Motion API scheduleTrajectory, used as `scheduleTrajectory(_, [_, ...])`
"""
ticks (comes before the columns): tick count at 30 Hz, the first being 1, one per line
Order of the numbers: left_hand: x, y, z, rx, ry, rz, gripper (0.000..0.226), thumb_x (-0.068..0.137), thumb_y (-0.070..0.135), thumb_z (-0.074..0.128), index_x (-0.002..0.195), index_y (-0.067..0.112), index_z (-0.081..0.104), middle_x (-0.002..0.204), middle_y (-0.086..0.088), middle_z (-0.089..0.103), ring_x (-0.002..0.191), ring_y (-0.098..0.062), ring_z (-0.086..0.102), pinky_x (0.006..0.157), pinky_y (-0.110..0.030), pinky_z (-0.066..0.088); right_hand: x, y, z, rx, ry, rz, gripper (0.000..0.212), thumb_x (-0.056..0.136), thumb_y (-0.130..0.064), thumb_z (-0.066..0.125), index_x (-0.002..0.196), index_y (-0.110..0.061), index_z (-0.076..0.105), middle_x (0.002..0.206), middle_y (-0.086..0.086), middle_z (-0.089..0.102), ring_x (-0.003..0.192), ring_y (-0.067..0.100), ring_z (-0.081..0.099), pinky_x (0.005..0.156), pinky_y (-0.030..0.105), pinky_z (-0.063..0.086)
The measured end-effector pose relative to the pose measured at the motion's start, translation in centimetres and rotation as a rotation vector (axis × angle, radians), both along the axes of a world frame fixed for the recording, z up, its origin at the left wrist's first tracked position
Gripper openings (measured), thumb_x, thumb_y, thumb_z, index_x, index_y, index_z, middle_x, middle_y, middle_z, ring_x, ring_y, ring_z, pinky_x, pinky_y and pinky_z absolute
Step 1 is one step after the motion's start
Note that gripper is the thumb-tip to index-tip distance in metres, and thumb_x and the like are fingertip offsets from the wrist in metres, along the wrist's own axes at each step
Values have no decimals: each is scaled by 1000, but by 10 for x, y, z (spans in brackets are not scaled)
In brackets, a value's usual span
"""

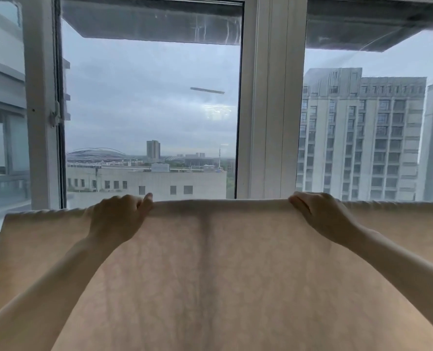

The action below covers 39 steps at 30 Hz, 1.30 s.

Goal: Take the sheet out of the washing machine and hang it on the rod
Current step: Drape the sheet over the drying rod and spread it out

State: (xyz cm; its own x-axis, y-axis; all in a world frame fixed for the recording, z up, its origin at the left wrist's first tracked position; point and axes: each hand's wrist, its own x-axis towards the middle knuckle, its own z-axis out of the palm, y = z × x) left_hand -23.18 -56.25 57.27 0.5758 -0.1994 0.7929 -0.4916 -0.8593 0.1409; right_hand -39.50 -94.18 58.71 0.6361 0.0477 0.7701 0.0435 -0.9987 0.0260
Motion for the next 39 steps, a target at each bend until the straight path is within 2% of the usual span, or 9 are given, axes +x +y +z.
scheduleTrajectory(3, [1,-2,-2,-38,7,-14,58,87,60,18,64,20,54,60,4,62,57,-22,57,62,-28,42,3,-1,1,1,-38,-11,42,95,-46,31,83,-20,63,62,-7,61,51,4,57,54,27,50])
scheduleTrajectory(6, [-4,-4,-2,-106,11,-107,41,87,57,33,94,31,63,91,10,70,77,-20,66,68,-29,44,4,6,2,5,-43,-86,28,99,-34,39,78,-22,53,58,-7,55,50,7,53,50,25,39])
scheduleTrajectory(11, [-19,-3,1,-211,49,-399,9,91,33,59,86,31,66,83,18,65,76,2,61,64,-23,46,8,6,10,72,-120,-152,30,100,-32,38,79,-18,53,62,0,57,55,18,56,57,32,43])
scheduleTrajectory(15, [-13,-1,2,-164,70,-302,12,92,27,58,87,24,69,74,7,69,67,-9,64,63,-29,52,17,-5,13,152,-9,-187,34,98,-31,42,67,-20,51,61,0,58,56,20,58,55,33,46])
scheduleTrajectory(18, [-20,-15,0,-164,-18,-268,15,93,22,58,93,17,71,77,4,71,62,-7,59,55,-12,37,12,-5,3,125,-55,-170,35,98,-29,40,68,-17,54,55,-1,56,50,15,54,48,27,36])
scheduleTrajectory(20, [-32,-37,-1,-126,-64,-333,19,95,23,54,98,16,71,81,4,71,64,-8,61,56,-13,36,7,-5,-8,37,-146,-193,43,98,-35,30,73,-15,59,58,0,60,52,17,57,56,28,40])
scheduleTrajectory(26, [-61,-126,-5,50,-231,-397,29,96,38,45,104,24,70,98,8,73,87,-14,67,85,-34,47,2,-14,-21,-75,-245,-192,45,97,-38,25,77,-18,60,69,-3,64,63,16,60,73,34,48])
scheduleTrajectory(34, [-84,-212,-2,93,-237,-388,38,95,41,34,96,26,69,86,8,71,76,-18,67,75,-33,47,-18,-62,-7,-193,-127,-92,45,99,-42,24,69,-20,49,54,-11,45,44,8,44,50,25,40])
scheduleTrajectory(39, [-108,-267,0,71,-208,-327,35,99,39,39,88,22,68,80,4,70,73,-19,65,74,-31,43,-41,-116,11,-169,35,-136,49,101,-40,24,57,-24,38,49,-8,39,42,3,38,50,25,37])
